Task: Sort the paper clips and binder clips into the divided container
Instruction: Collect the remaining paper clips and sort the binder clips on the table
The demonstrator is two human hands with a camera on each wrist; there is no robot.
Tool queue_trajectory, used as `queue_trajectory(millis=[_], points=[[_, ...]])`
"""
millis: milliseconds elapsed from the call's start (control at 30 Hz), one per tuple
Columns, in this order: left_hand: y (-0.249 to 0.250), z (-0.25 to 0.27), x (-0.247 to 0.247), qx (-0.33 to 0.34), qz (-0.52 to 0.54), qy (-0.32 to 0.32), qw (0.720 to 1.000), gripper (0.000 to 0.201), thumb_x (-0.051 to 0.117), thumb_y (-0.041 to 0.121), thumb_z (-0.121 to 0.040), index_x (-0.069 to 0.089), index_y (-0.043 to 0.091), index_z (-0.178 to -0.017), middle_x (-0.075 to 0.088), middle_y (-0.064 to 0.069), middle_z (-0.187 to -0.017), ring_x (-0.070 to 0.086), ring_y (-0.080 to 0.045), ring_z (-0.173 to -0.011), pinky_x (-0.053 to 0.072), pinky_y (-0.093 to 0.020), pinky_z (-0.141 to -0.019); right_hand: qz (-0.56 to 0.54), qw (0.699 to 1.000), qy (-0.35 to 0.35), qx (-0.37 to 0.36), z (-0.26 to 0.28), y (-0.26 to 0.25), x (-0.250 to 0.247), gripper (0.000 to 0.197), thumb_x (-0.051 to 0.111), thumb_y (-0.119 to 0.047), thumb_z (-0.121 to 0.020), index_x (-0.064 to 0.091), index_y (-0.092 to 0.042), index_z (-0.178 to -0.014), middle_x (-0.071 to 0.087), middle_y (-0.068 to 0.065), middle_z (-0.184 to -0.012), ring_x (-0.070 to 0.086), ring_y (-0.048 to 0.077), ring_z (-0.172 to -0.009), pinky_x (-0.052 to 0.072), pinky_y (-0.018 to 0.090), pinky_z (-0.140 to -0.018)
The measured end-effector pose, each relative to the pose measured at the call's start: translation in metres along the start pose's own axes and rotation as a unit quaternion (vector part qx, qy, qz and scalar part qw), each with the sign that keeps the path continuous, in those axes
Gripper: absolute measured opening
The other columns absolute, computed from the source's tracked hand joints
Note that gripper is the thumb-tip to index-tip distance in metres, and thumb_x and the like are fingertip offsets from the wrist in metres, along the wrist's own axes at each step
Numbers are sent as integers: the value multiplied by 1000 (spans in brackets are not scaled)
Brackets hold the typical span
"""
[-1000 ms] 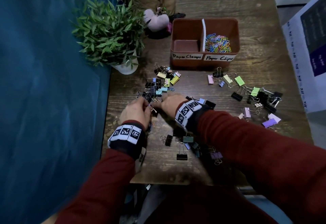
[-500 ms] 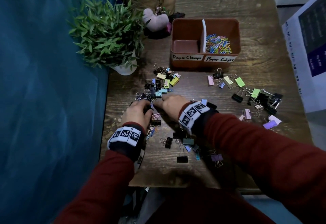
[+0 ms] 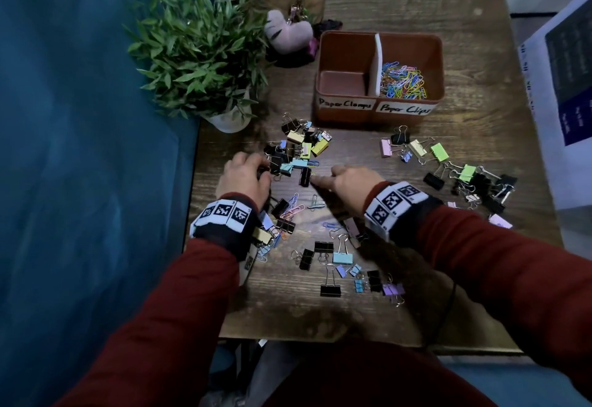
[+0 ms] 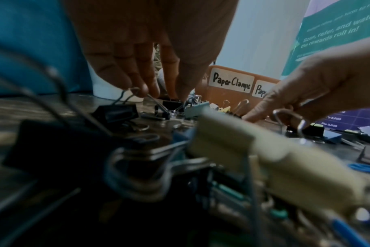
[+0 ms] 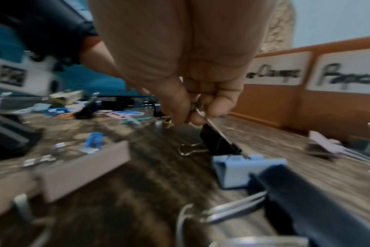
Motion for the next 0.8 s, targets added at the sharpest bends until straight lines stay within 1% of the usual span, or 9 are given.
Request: queue_trajectory(millis=[100, 167, 267, 300, 367, 433, 567, 700, 800], points=[[8, 2, -5, 18, 6, 30, 999, 20, 53, 26, -92, 63, 19, -107, 55, -6, -109, 50, -24, -105, 42, -34, -80, -49, 998, 29, 39, -2, 13, -4, 66, 57, -14, -88, 28, -33, -144, 54, 7, -116, 57, 24, -100, 45, 29, -79], [21, 7, -5, 51, 16, 39, 998, 18, 53, 27, -92, 65, 21, -104, 57, -1, -104, 53, -20, -98, 41, -29, -75, -72, 995, 45, 53, -6, 16, -5, 66, 58, -10, -86, 31, -31, -142, 55, 7, -116, 58, 25, -100, 45, 30, -79], [49, 15, 13, 124, -3, -17, 992, 23, 53, 31, -92, 63, 28, -113, 59, 6, -107, 56, -15, -96, 42, -25, -74, -70, 995, 50, 50, -8, 13, -5, 65, 58, -8, -85, 34, -31, -141, 55, 7, -112, 58, 26, -99, 47, 33, -79], [54, 16, 20, 129, -16, -38, 991, 27, 53, 33, -92, 61, 31, -118, 58, 6, -109, 56, -15, -98, 43, -26, -75, -62, 996, 50, 44, -8, 11, -4, 64, 58, -10, -85, 34, -33, -141, 54, 6, -110, 58, 26, -98, 47, 34, -78], [54, 13, 28, 101, -33, -65, 992, 35, 55, 42, -90, 55, 35, -124, 55, 6, -111, 55, -16, -101, 45, -28, -78, -58, 997, 44, 39, -7, 10, -2, 63, 60, -13, -85, 36, -35, -139, 53, 5, -106, 58, 25, -98, 48, 35, -81], [50, 10, 31, 78, -45, -76, 993, 39, 59, 49, -85, 55, 35, -122, 55, 5, -111, 56, -17, -100, 47, -31, -79, -83, 995, 42, 42, -6, 13, -1, 60, 61, -13, -85, 41, -36, -136, 53, 3, -104, 58, 23, -97, 49, 34, -83], [50, 7, 32, 79, -62, -75, 992, 34, 59, 46, -86, 58, 33, -117, 58, 5, -110, 59, -19, -98, 46, -29, -75, -134, 990, 37, 29, -13, 13, -1, 55, 59, -9, -86, 49, -44, -129, 54, -1, -102, 56, 20, -97, 48, 31, -82], [47, 6, 22, 67, -58, -50, 995, 18, 54, 35, -90, 64, 26, -103, 65, 2, -104, 59, -20, -89, 37, -25, -68, -136, 987, 75, 41, -22, 12, -15, 56, 55, -1, -85, 52, -35, -130, 62, 4, -118, 58, 22, -105, 48, 31, -89], [42, 6, 17, 60, -55, -52, 995, 16, 53, 31, -90, 63, 24, -99, 66, 1, -102, 60, -23, -89, 42, -27, -70, -131, 984, 101, 71, -28, 17, -26, 53, 54, 1, -84, 52, -24, -131, 61, 10, -123, 56, 27, -112, 46, 34, -93]])
Point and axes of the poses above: each hand's wrist, its own z-axis away from the middle knuckle, its own x-axis out of the palm, y = z × x, the point moved 7 cm from there along -z, towards the middle knuckle
